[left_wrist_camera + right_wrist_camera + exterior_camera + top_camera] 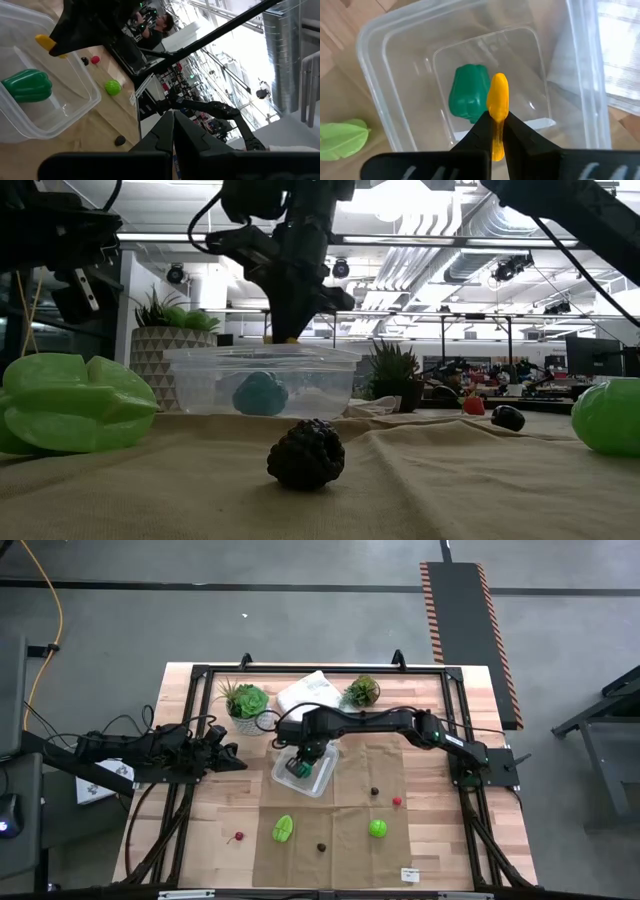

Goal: Pick and placing Produce into tupperware
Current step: Put the yellow corn into transparent bin, then put the red strawberry into transparent bin

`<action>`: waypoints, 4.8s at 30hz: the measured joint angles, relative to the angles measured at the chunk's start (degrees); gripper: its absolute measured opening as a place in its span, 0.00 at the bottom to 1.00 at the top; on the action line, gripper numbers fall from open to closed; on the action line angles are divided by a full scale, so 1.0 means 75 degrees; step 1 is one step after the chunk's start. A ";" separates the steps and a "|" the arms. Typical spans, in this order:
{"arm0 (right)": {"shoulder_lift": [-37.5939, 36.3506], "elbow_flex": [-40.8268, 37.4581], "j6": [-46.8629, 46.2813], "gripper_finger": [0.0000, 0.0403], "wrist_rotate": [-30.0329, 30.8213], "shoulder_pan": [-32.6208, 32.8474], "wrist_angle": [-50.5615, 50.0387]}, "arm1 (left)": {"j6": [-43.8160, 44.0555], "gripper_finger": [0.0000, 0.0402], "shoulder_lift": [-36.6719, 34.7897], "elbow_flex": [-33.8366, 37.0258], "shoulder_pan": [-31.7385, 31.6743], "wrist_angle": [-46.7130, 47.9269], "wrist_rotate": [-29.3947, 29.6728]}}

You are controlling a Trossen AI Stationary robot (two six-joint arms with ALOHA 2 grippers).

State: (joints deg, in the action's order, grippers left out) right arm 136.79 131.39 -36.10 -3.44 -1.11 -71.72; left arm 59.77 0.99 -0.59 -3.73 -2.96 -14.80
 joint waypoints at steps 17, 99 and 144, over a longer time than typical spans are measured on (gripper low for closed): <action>-0.0003 0.0000 -0.0018 0.18 0.0006 0.0001 -0.0126 | 0.0003 0.00 0.0000 0.0002 0.0000 0.0000 -0.0002; -0.6625 0.0024 0.4363 0.19 0.0093 -0.0865 0.0612 | -0.1726 0.00 0.0012 -0.0906 0.0000 -0.2033 0.2715; -0.9143 -0.7962 0.0984 0.48 0.1991 -0.2949 0.0318 | -0.4698 0.00 0.7351 -0.8619 0.0000 0.4019 0.2696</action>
State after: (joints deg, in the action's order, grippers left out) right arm 68.22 71.68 -28.71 11.49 -23.23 -69.33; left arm 24.53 56.12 -65.23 -3.73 27.18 5.43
